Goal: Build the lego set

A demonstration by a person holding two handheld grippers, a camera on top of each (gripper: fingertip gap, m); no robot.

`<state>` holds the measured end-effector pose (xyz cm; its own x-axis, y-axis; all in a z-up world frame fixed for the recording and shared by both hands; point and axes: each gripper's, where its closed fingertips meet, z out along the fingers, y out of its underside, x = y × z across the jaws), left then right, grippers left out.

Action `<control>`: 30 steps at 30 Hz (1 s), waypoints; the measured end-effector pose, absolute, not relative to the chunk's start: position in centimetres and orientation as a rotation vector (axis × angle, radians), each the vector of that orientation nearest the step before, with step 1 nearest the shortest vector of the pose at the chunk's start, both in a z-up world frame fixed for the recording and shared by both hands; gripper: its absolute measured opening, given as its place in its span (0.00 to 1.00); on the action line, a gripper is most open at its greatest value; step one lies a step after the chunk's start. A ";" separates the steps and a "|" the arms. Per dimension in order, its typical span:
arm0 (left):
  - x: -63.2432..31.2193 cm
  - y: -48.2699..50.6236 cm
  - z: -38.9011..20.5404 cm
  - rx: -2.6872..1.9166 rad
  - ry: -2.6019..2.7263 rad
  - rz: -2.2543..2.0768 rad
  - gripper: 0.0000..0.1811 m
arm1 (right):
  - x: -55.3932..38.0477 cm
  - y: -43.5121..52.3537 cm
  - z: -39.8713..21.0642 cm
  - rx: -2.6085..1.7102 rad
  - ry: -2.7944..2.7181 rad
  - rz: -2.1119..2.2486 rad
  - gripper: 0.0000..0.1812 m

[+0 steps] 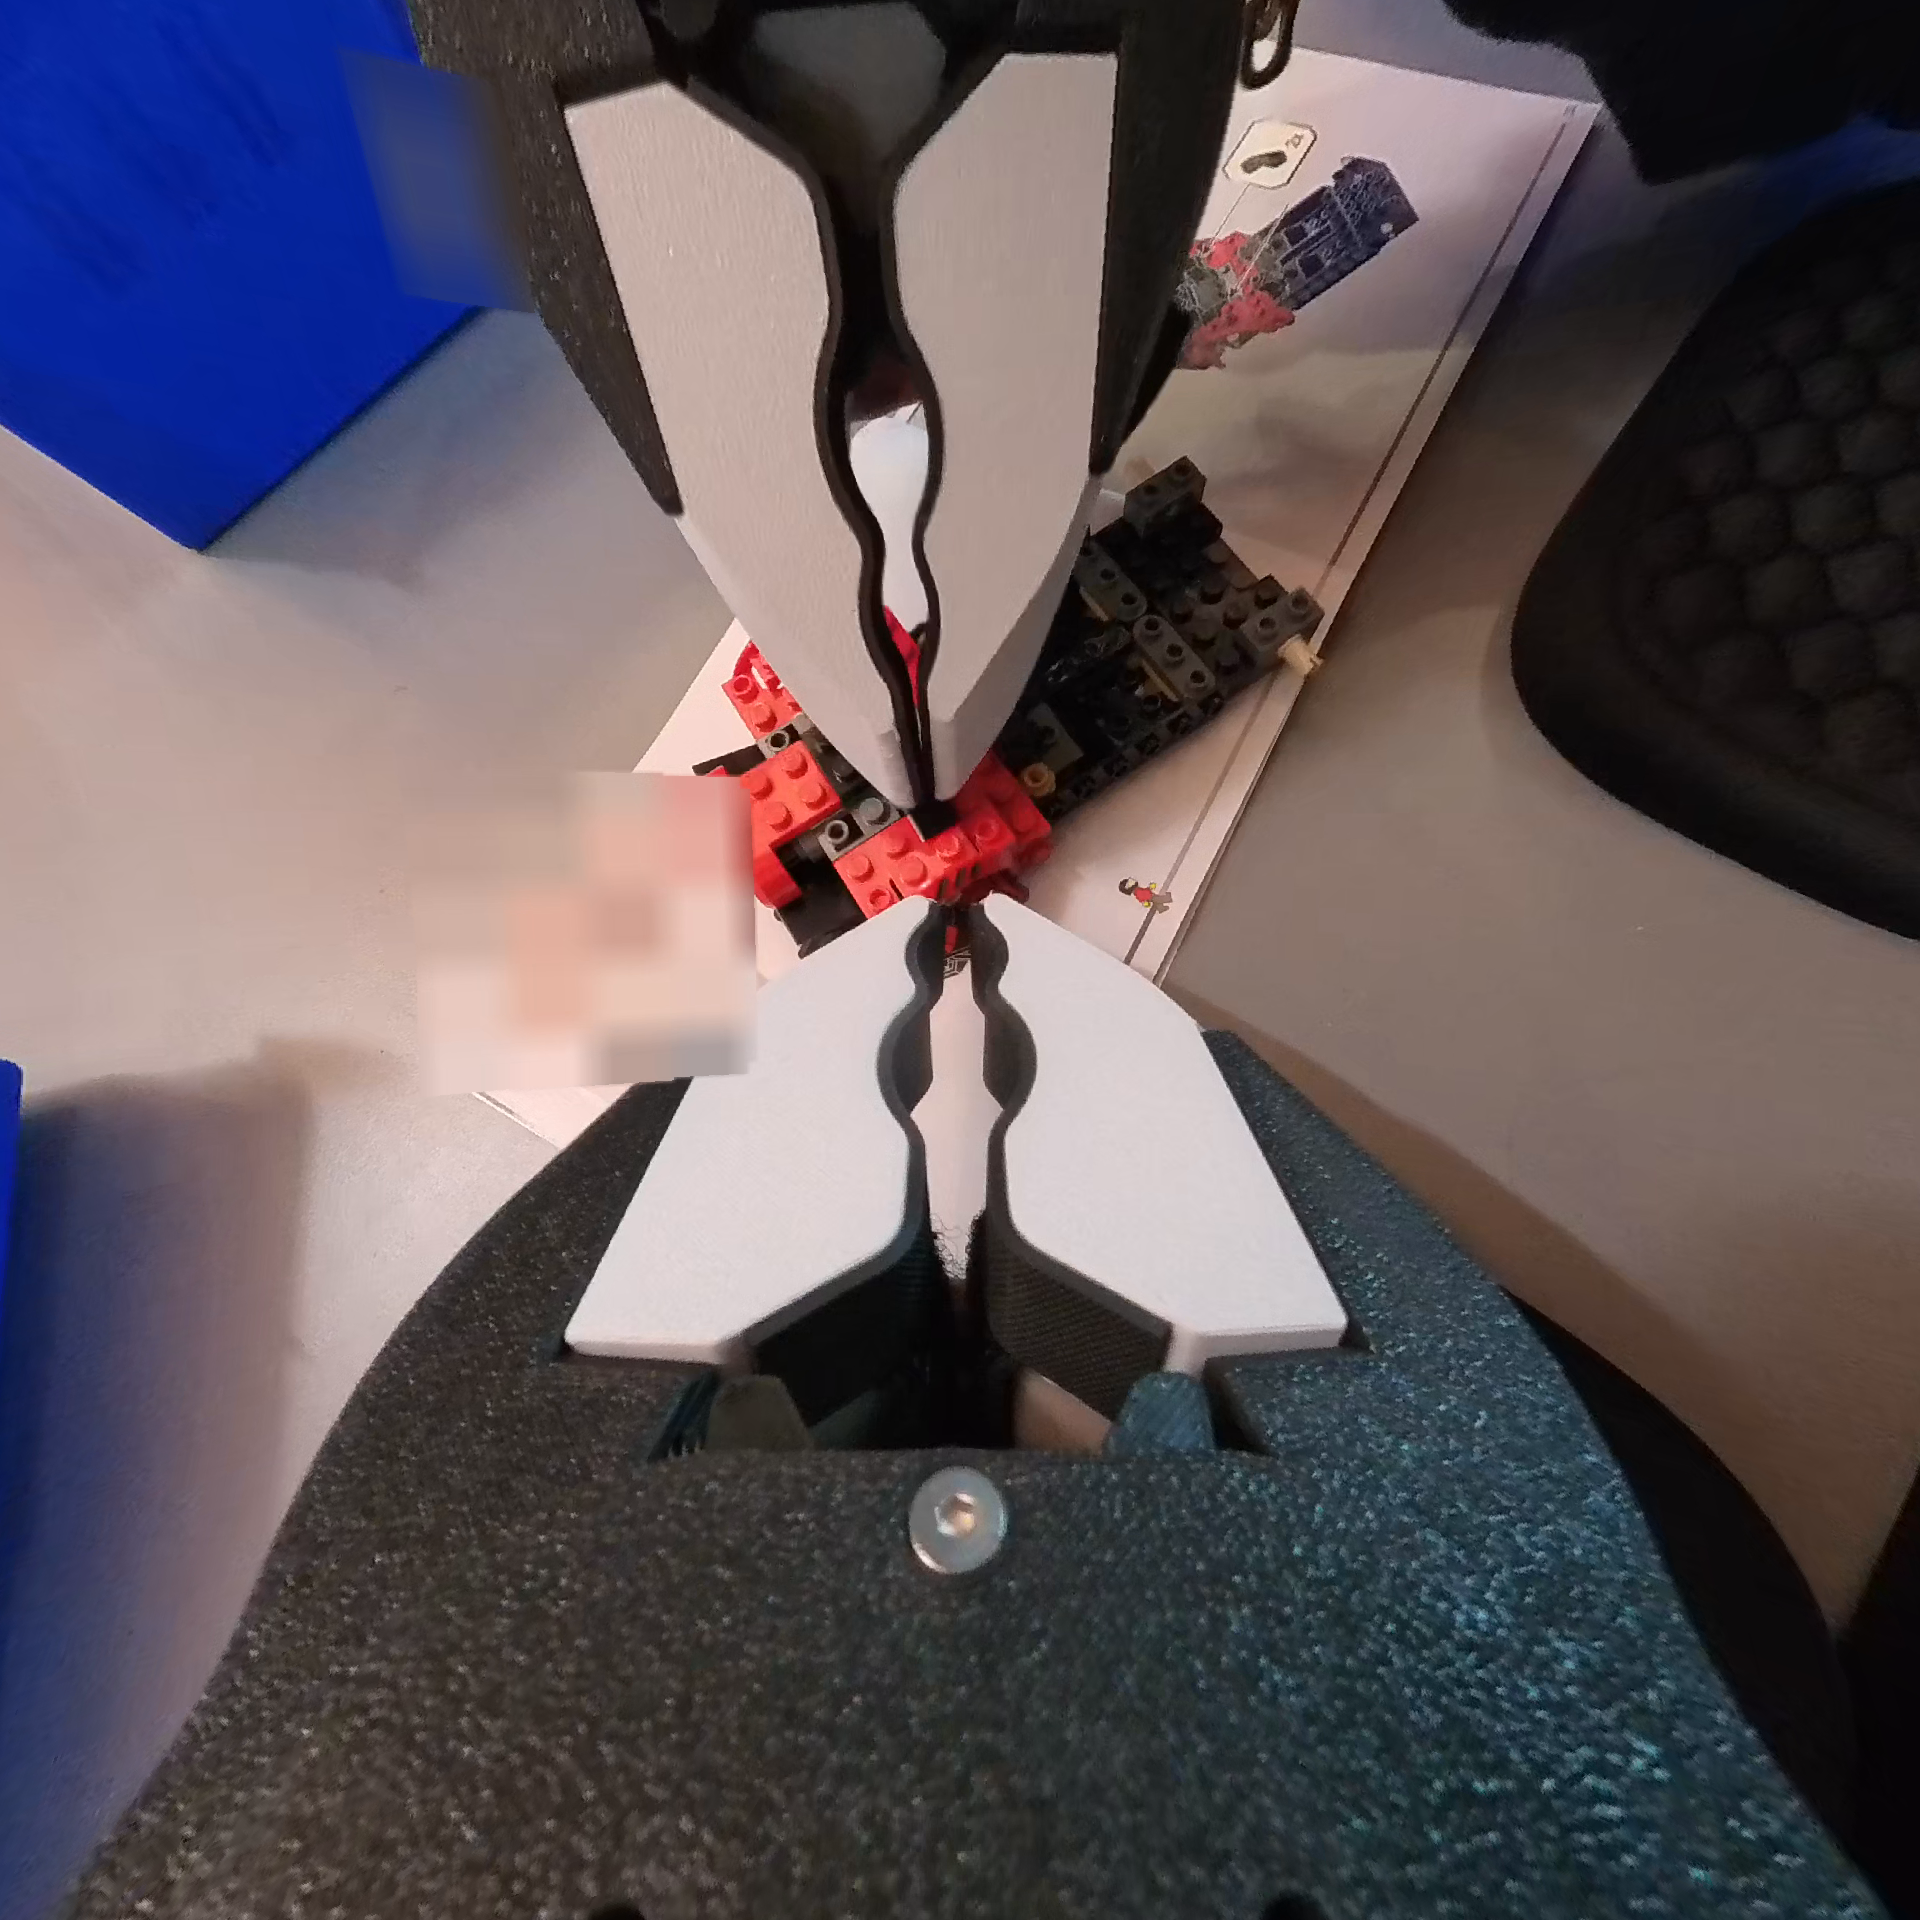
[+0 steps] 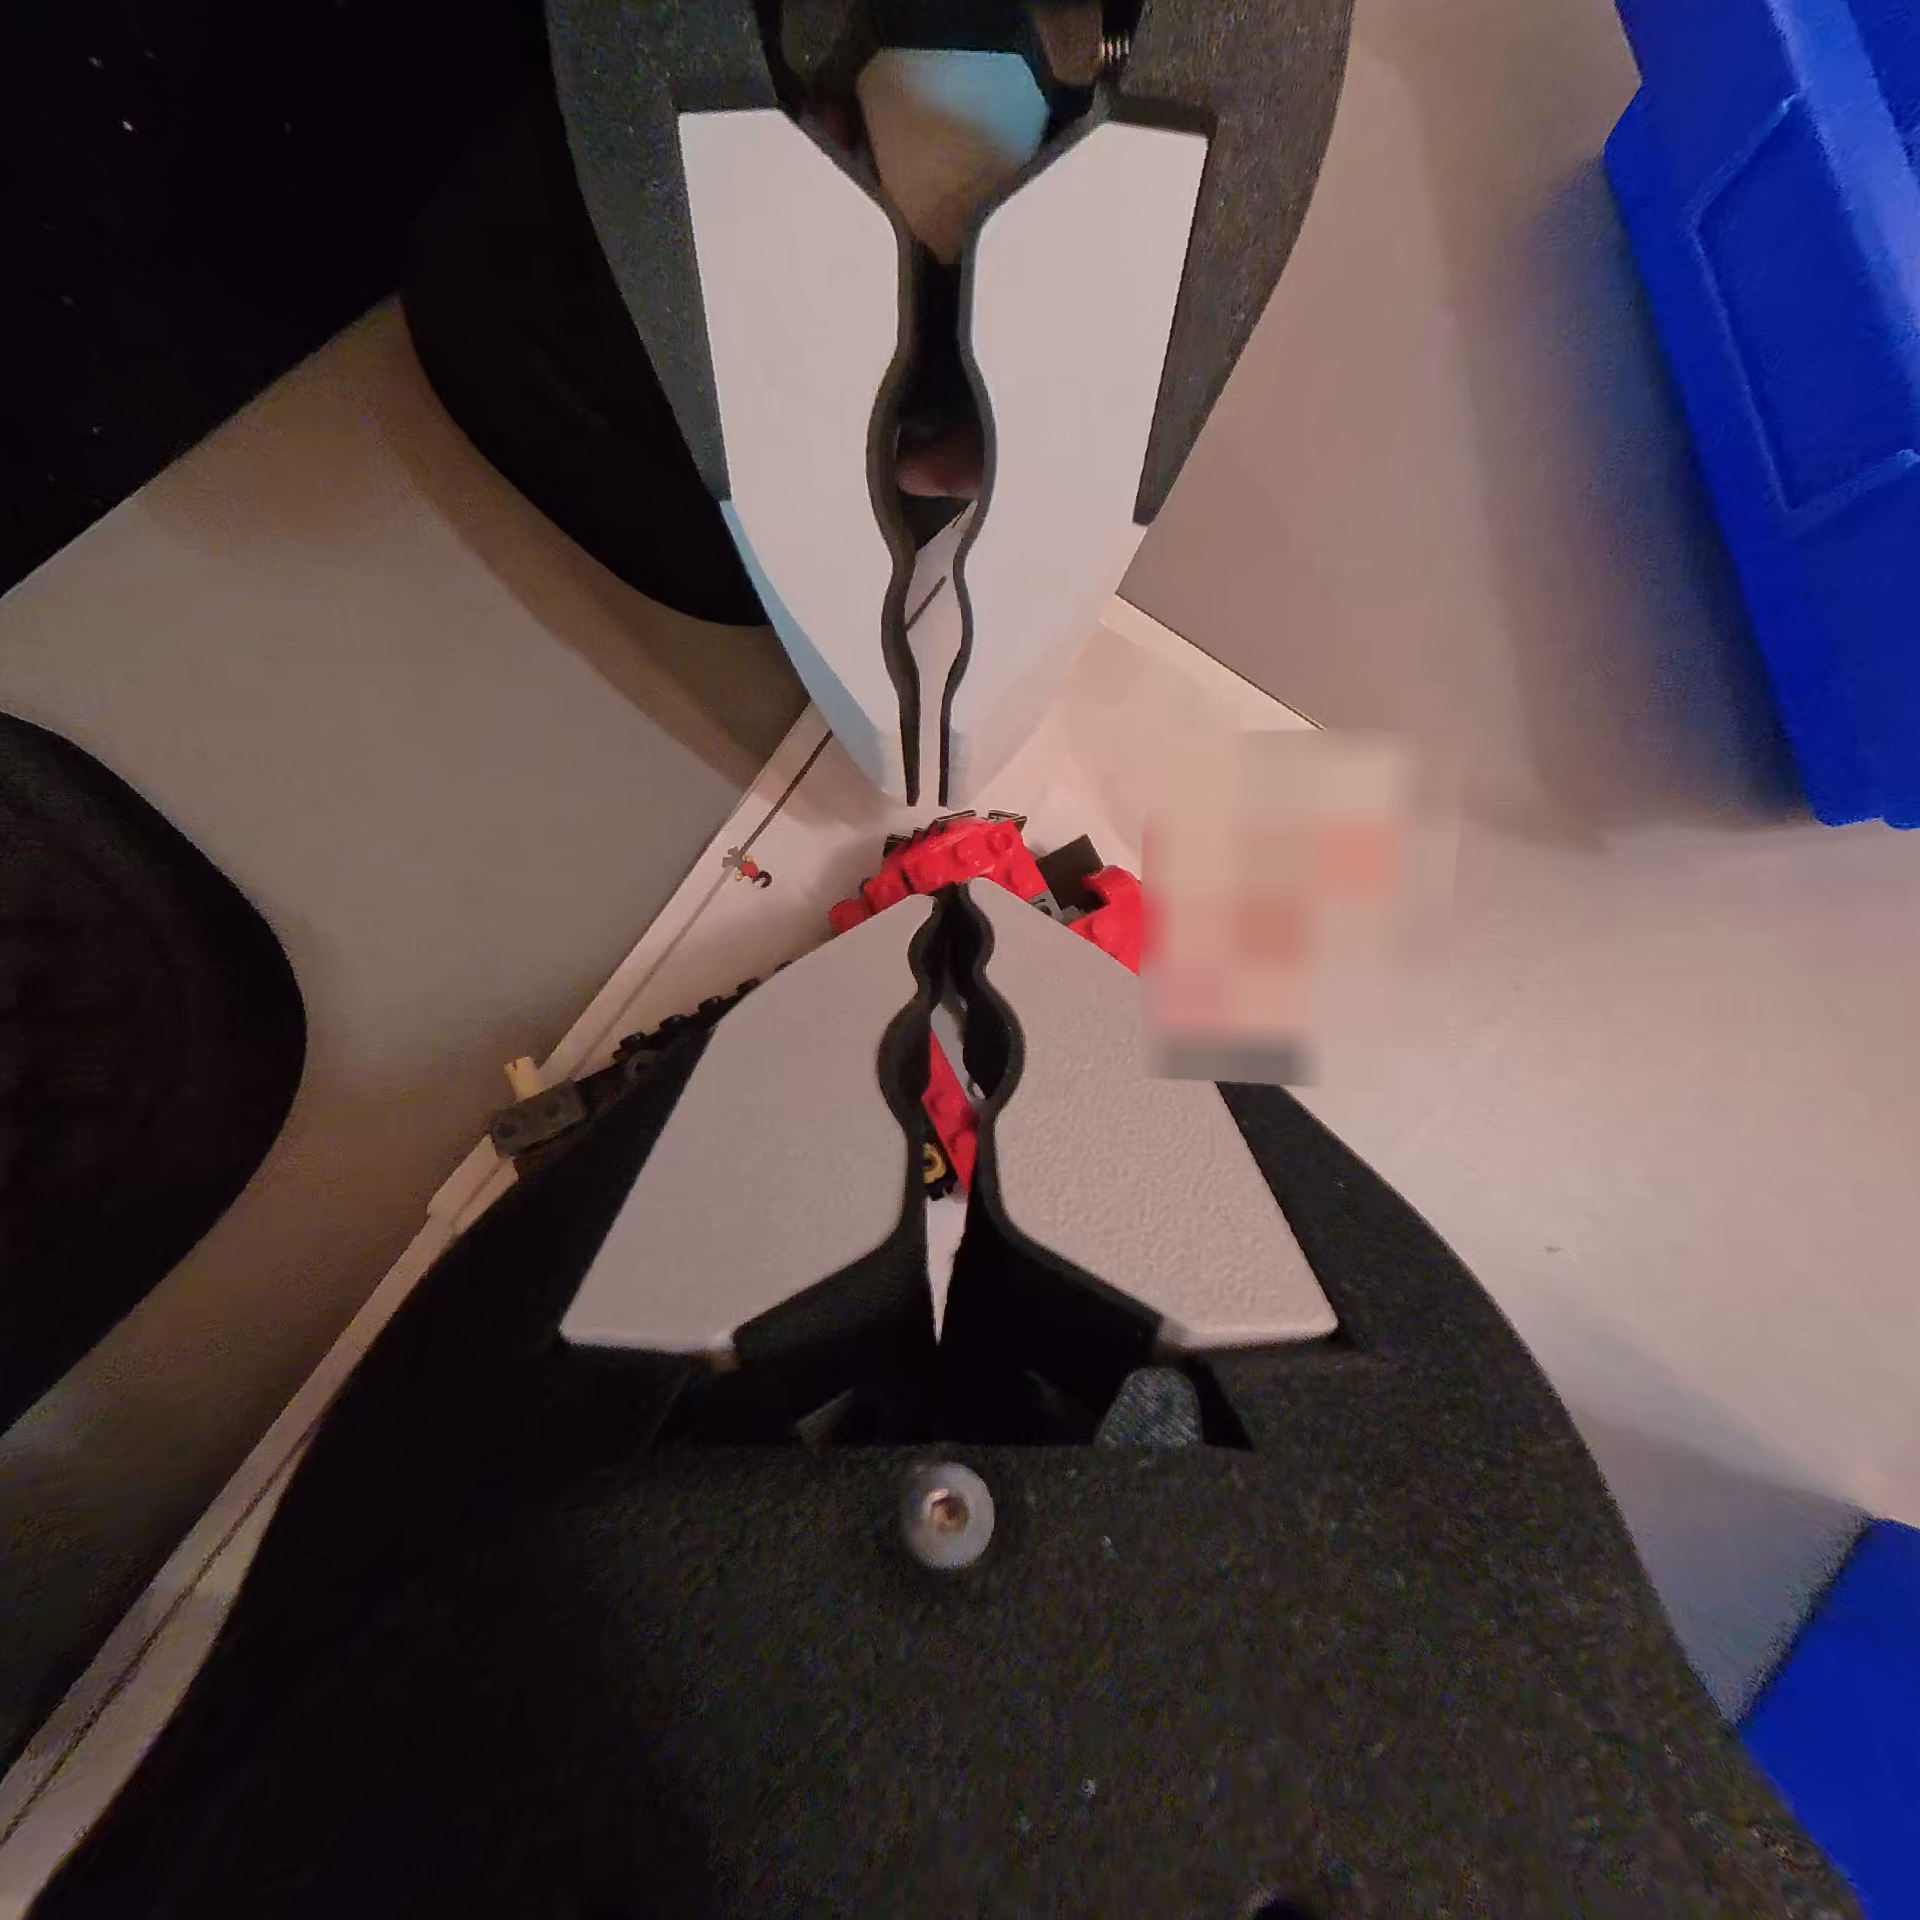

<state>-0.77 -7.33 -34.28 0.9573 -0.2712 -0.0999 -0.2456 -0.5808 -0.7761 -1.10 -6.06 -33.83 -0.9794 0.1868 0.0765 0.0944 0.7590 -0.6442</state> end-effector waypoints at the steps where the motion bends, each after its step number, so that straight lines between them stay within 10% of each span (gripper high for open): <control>1: -0.8 -7.3 -34.3 -2.216 0.362 -0.038 0.02 | -1.1 -6.1 -33.9 -0.234 -2.826 1.017 0.00; 30: -0.8 -7.3 -34.7 -2.244 0.330 -0.099 0.01 | -0.9 -6.1 -34.0 -0.445 -2.992 0.787 0.00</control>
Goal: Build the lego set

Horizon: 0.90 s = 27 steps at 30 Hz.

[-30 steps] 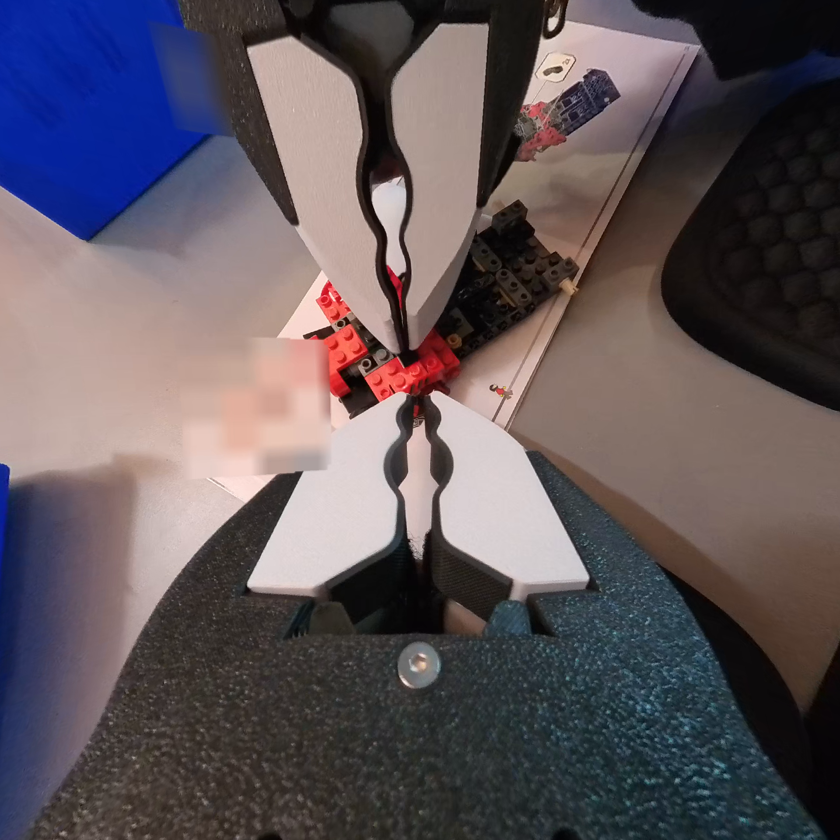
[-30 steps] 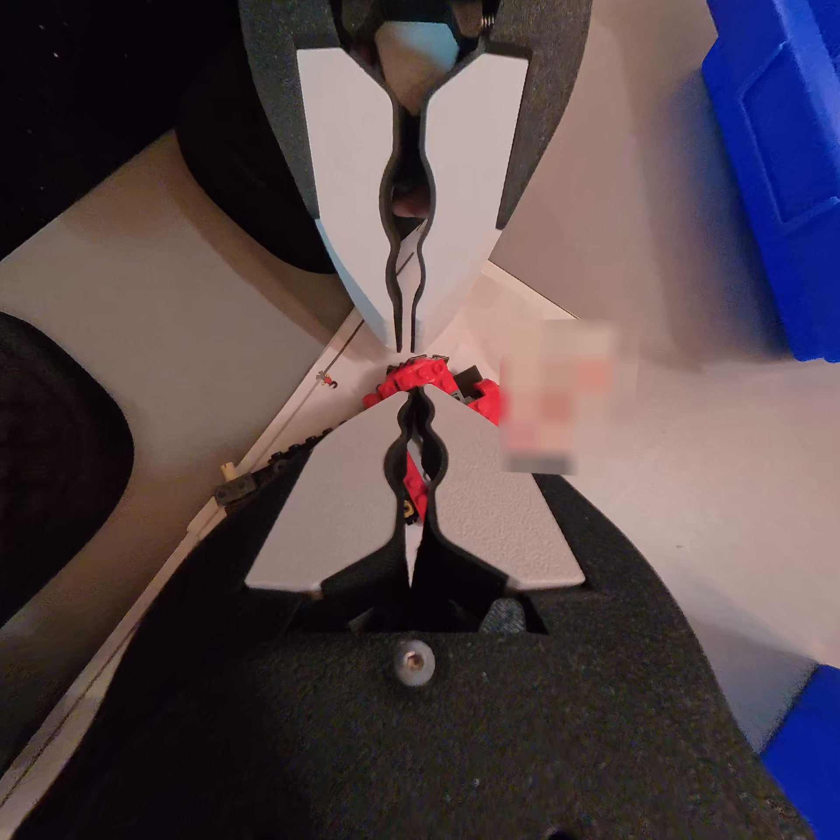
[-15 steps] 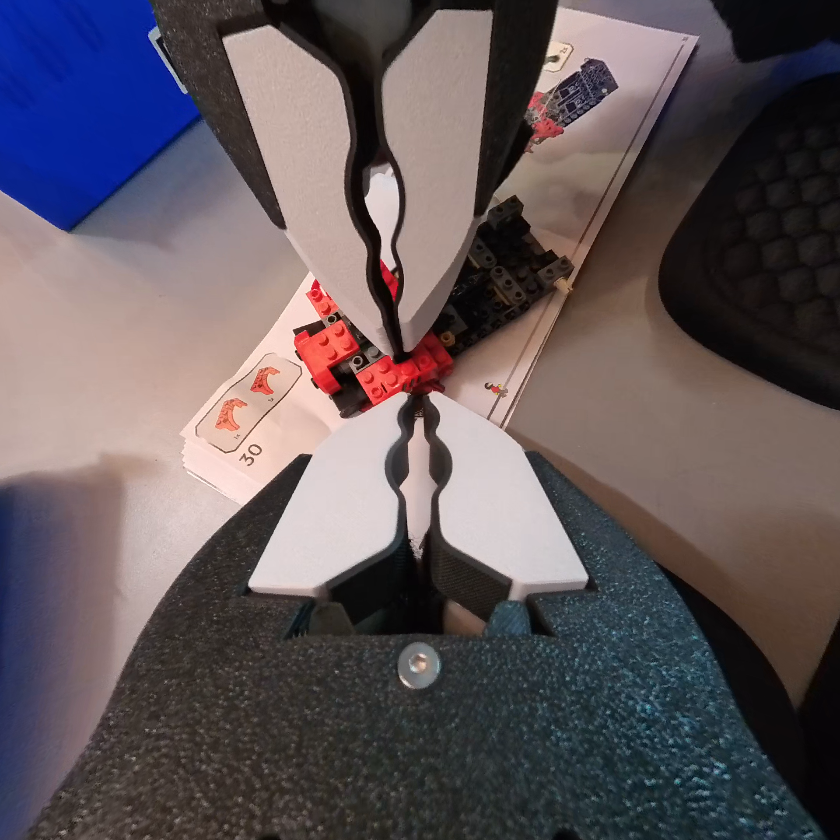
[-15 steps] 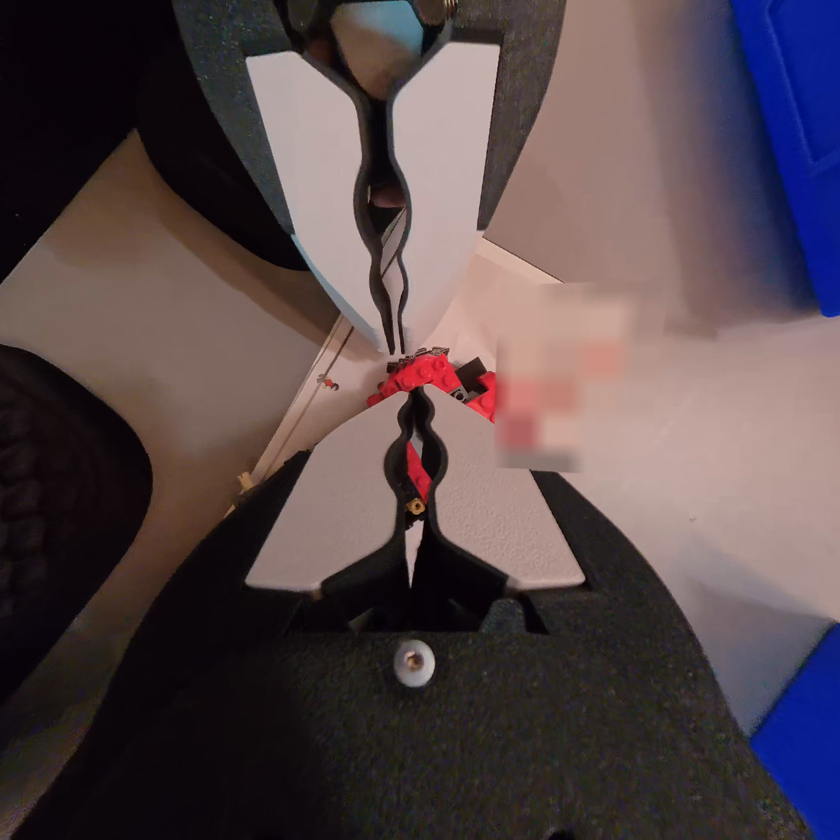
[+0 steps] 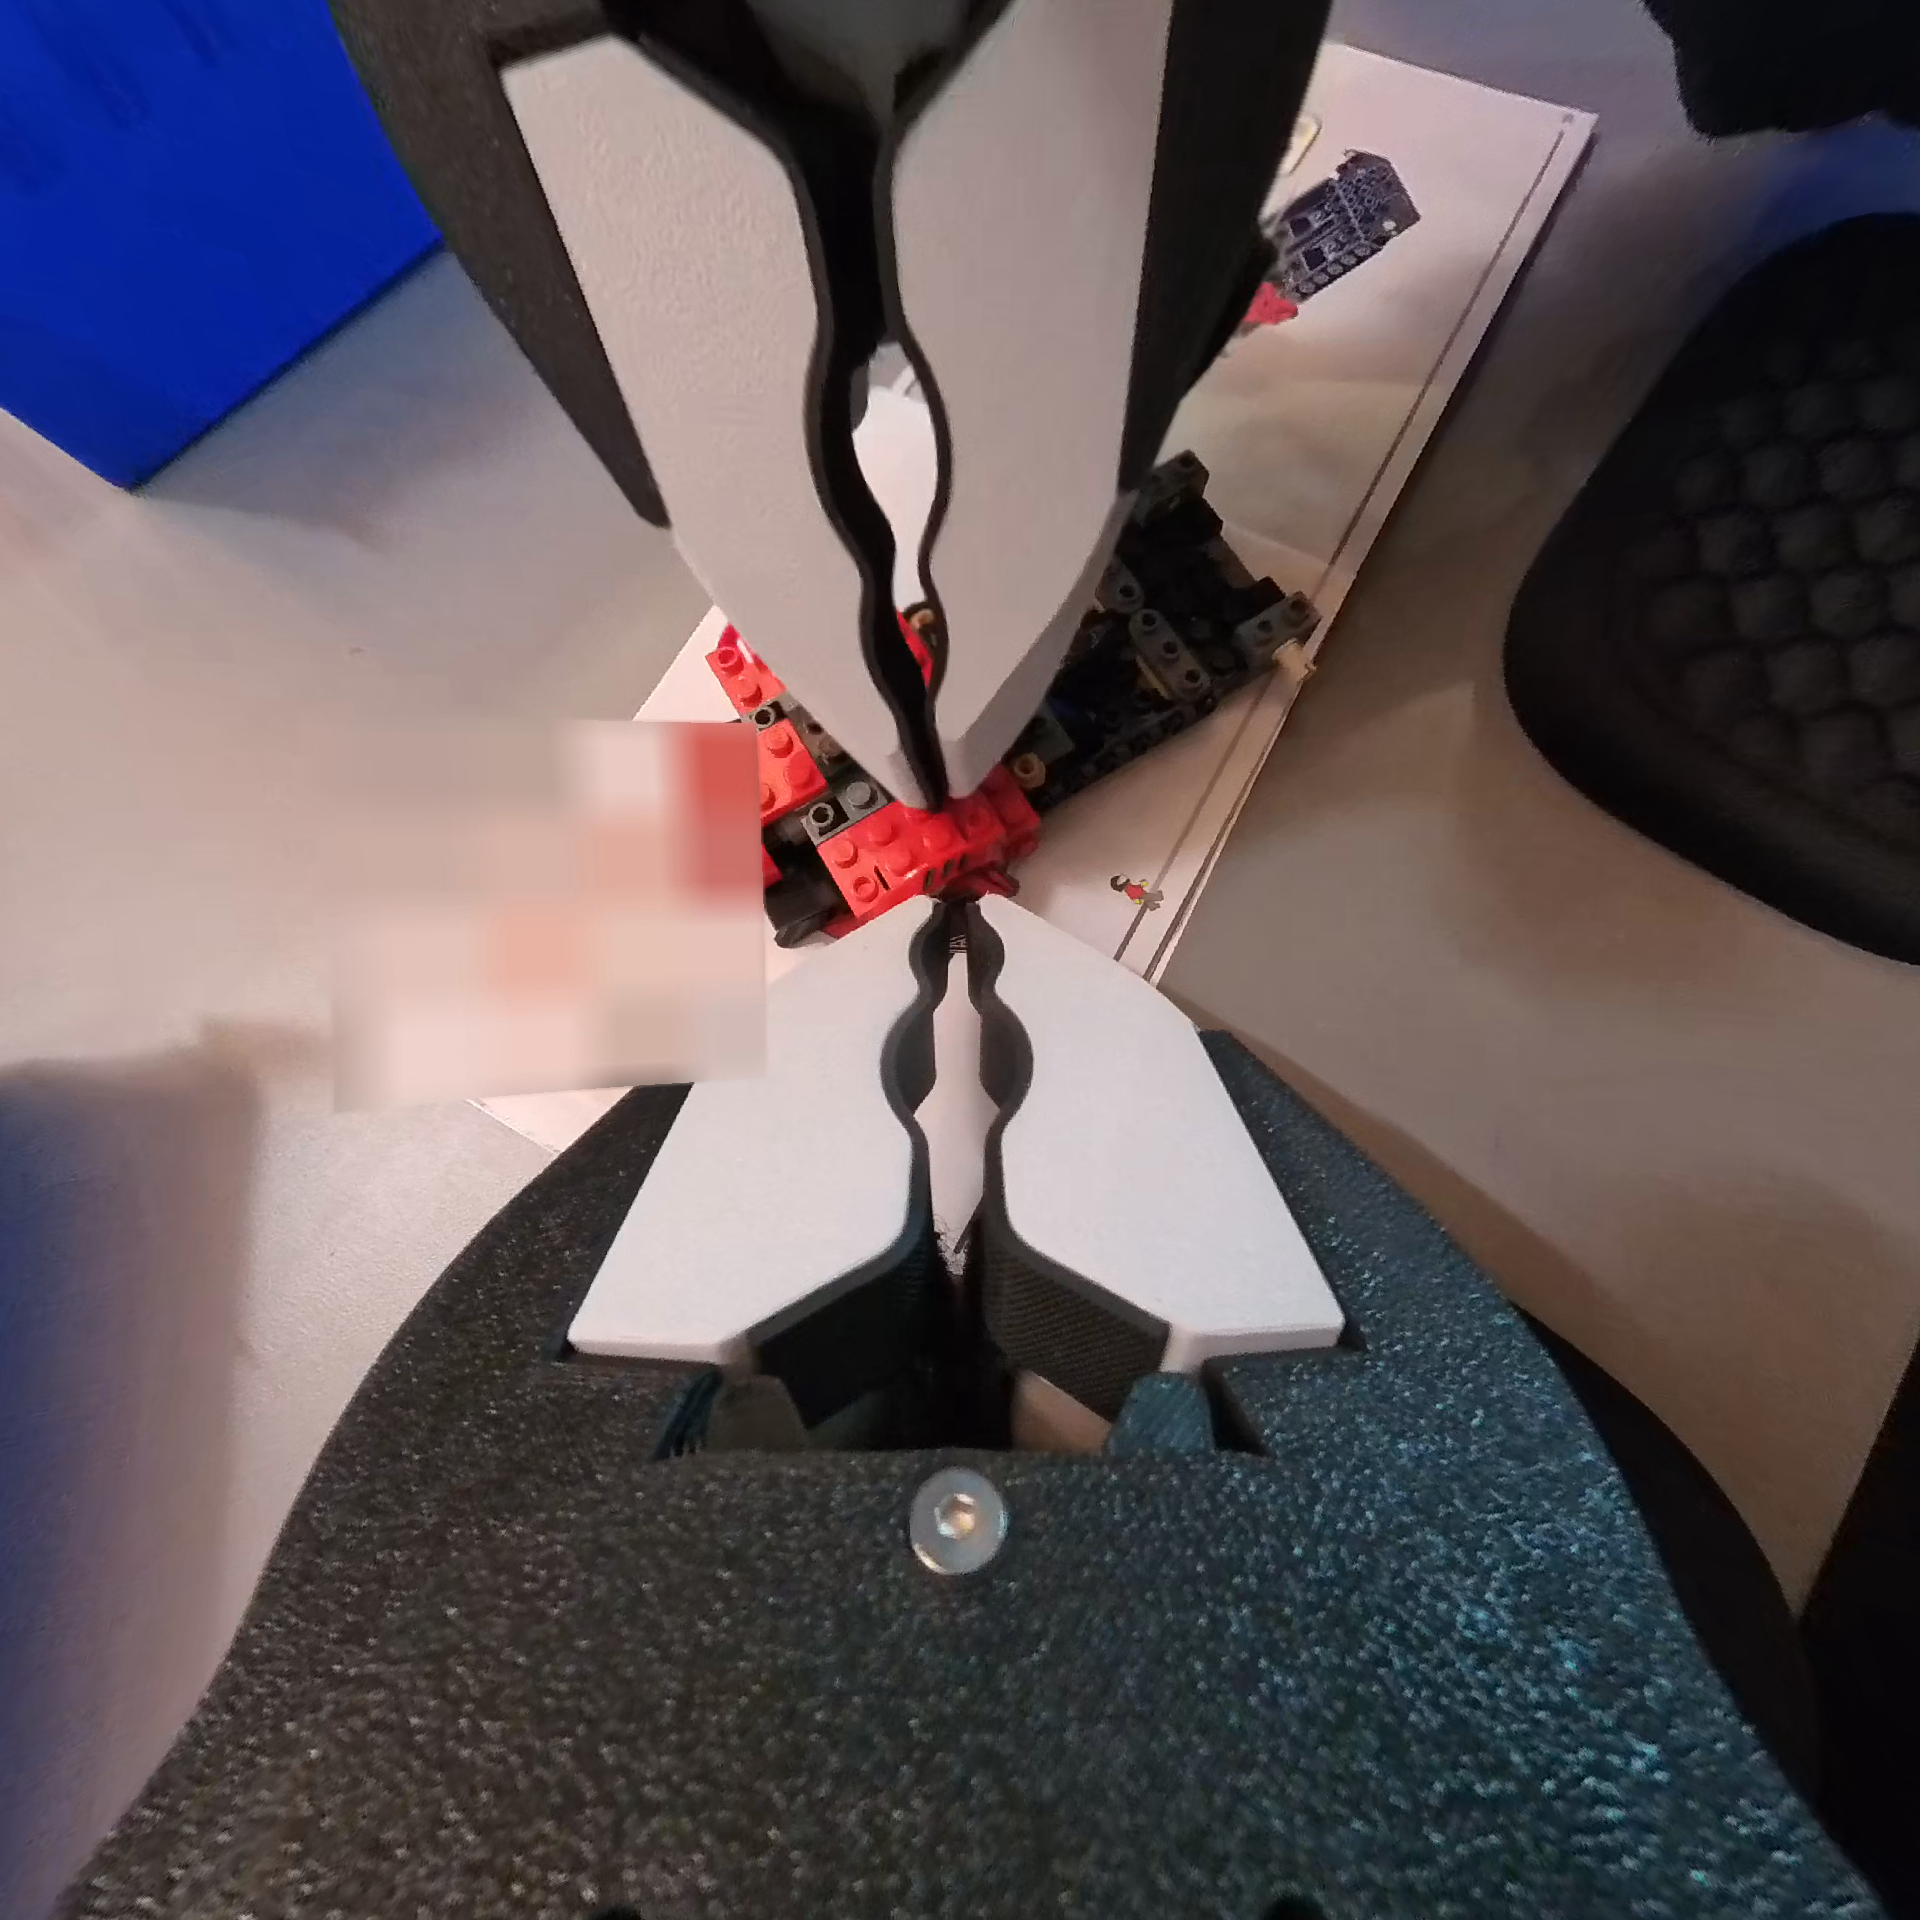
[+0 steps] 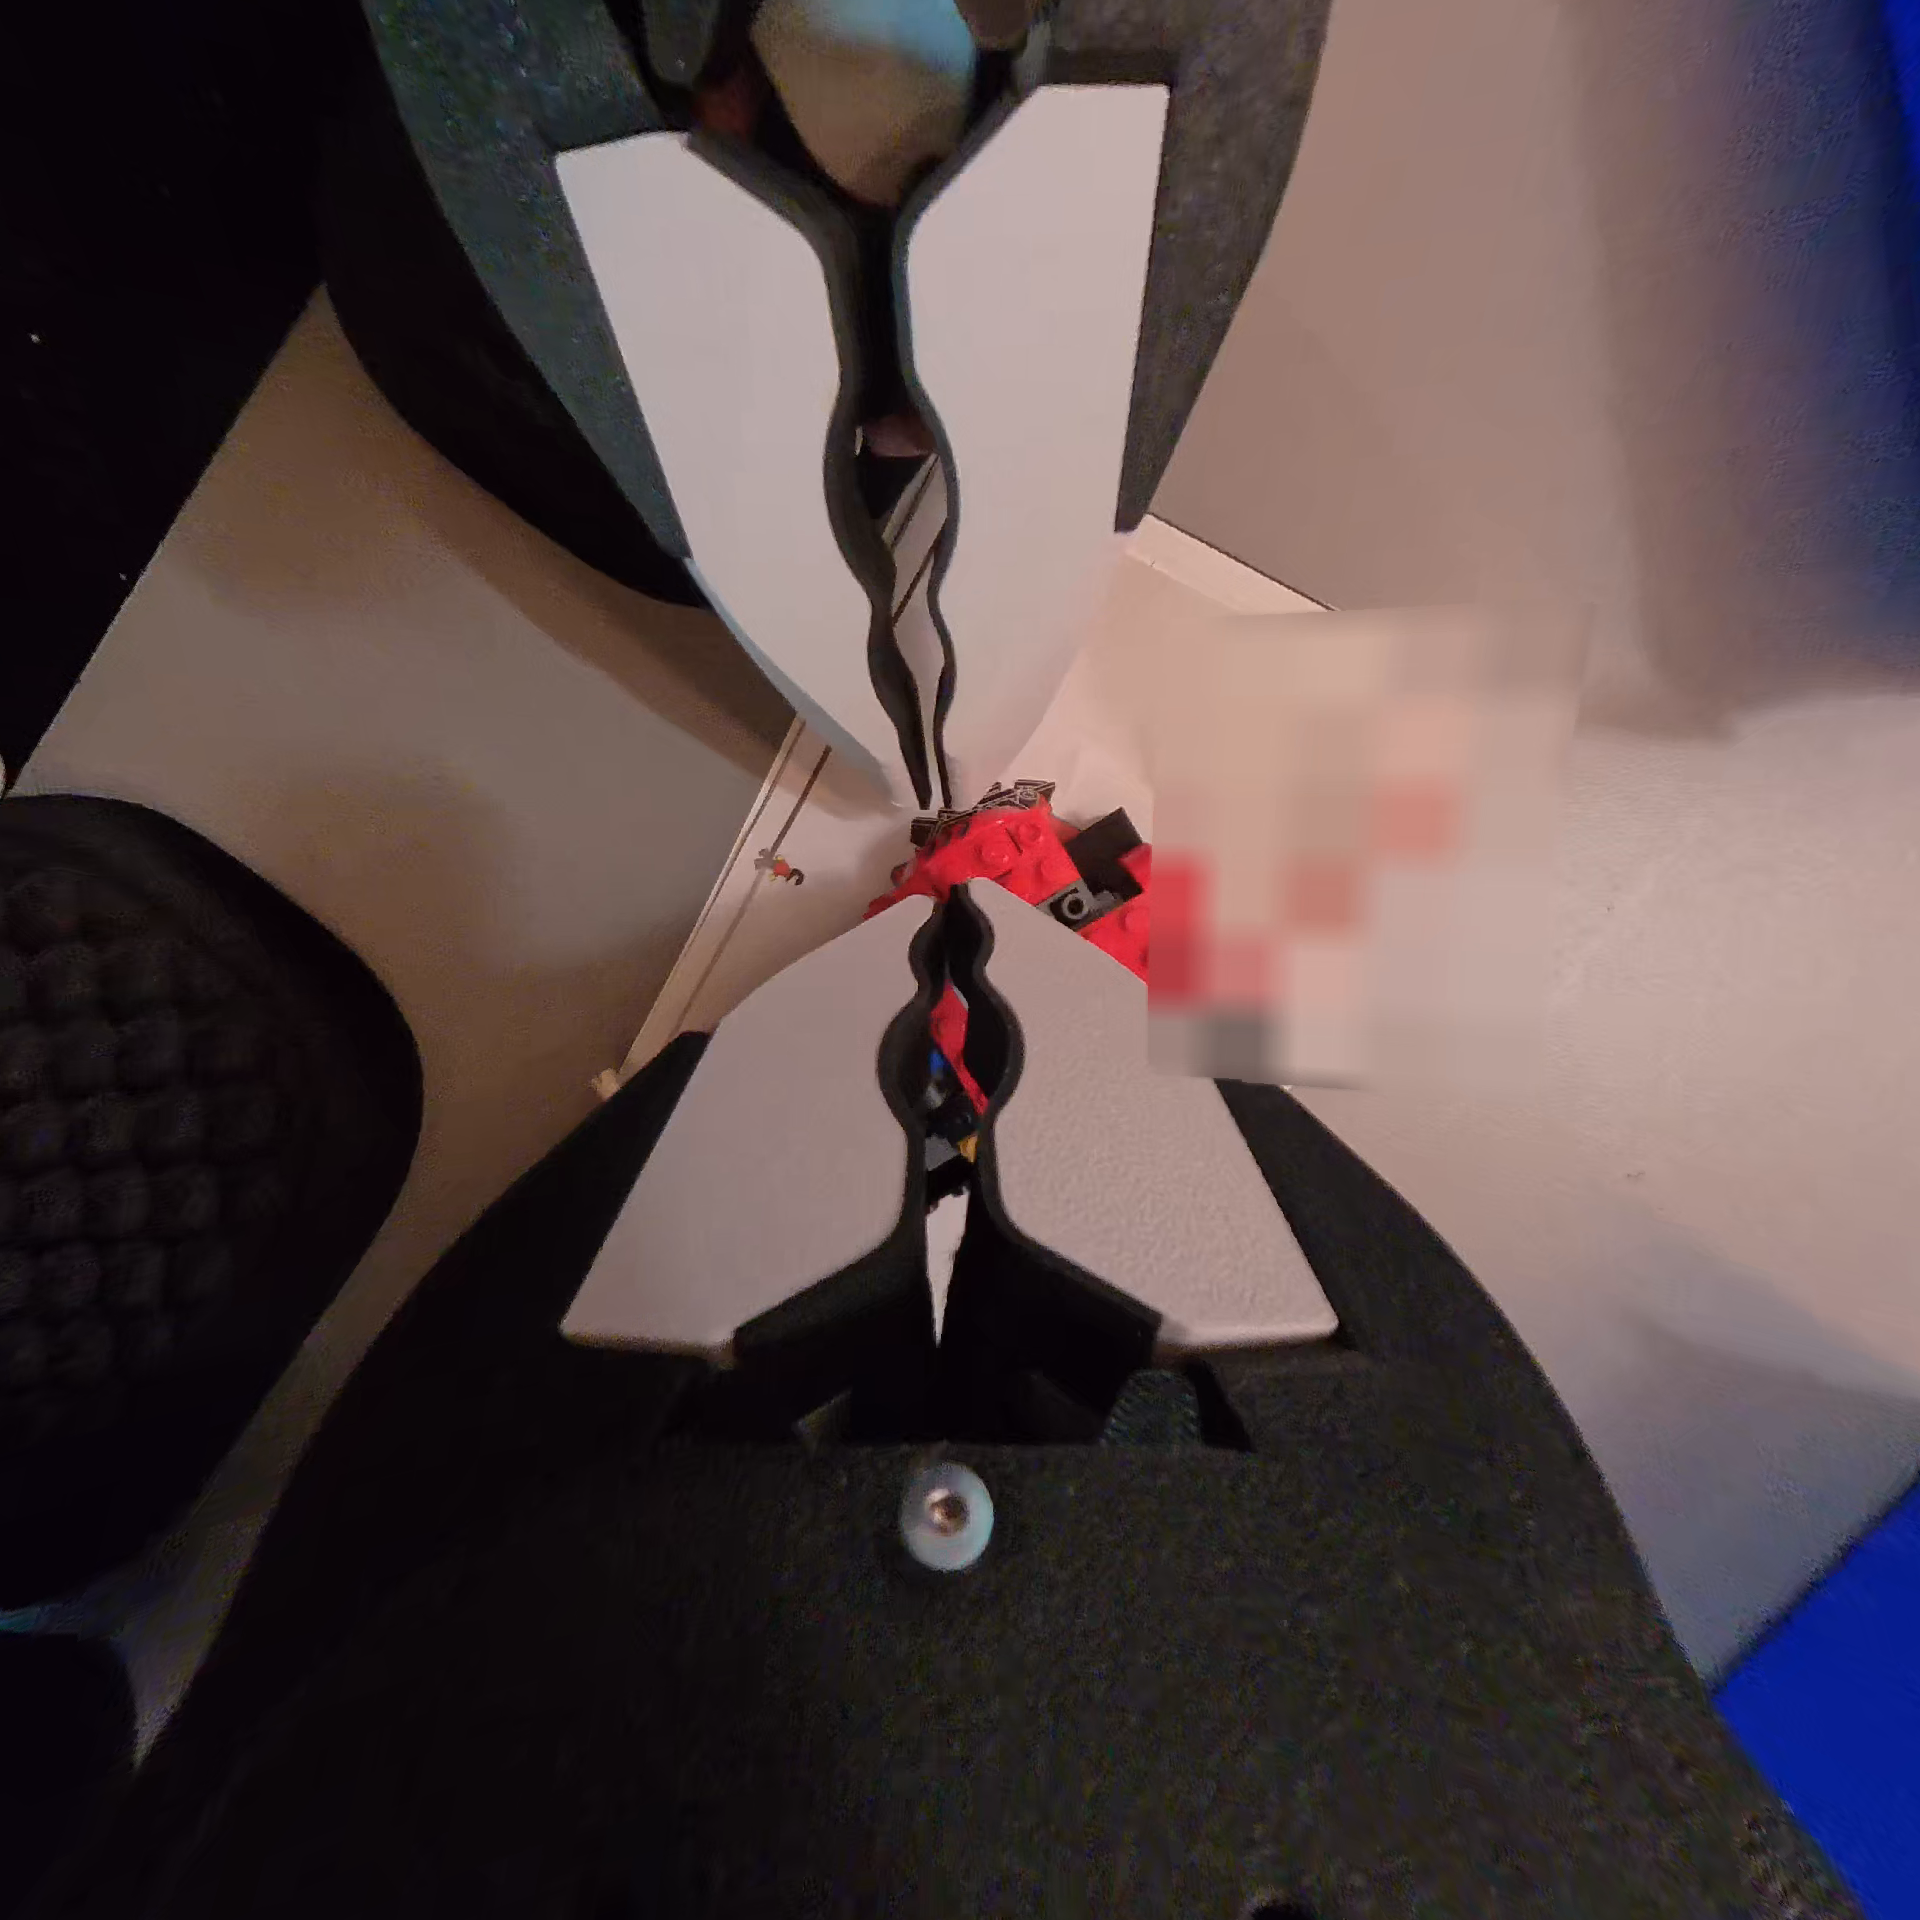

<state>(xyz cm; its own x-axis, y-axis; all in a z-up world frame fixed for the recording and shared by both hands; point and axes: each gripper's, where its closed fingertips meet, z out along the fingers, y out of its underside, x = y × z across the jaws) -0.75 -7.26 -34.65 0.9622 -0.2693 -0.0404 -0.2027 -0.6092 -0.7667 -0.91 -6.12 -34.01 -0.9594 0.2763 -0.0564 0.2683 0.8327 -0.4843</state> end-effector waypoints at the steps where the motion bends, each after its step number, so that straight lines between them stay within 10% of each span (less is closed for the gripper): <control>1: -0.8 -7.3 -34.6 -2.242 0.329 -0.099 0.01 | -1.0 -6.0 -33.8 -0.458 -2.985 0.798 0.00; 27: -0.8 -7.3 -34.0 -2.198 0.311 -0.108 0.02 | -1.7 -5.5 -34.0 -0.028 -3.040 0.643 0.02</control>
<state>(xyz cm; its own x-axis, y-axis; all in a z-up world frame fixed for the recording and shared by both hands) -0.83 -7.28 -33.98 0.9648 -0.2609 -0.0337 -0.1833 -0.5750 -0.7974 -1.75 -5.52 -34.03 -0.9992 0.0247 0.0302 0.0103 0.9142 -0.4051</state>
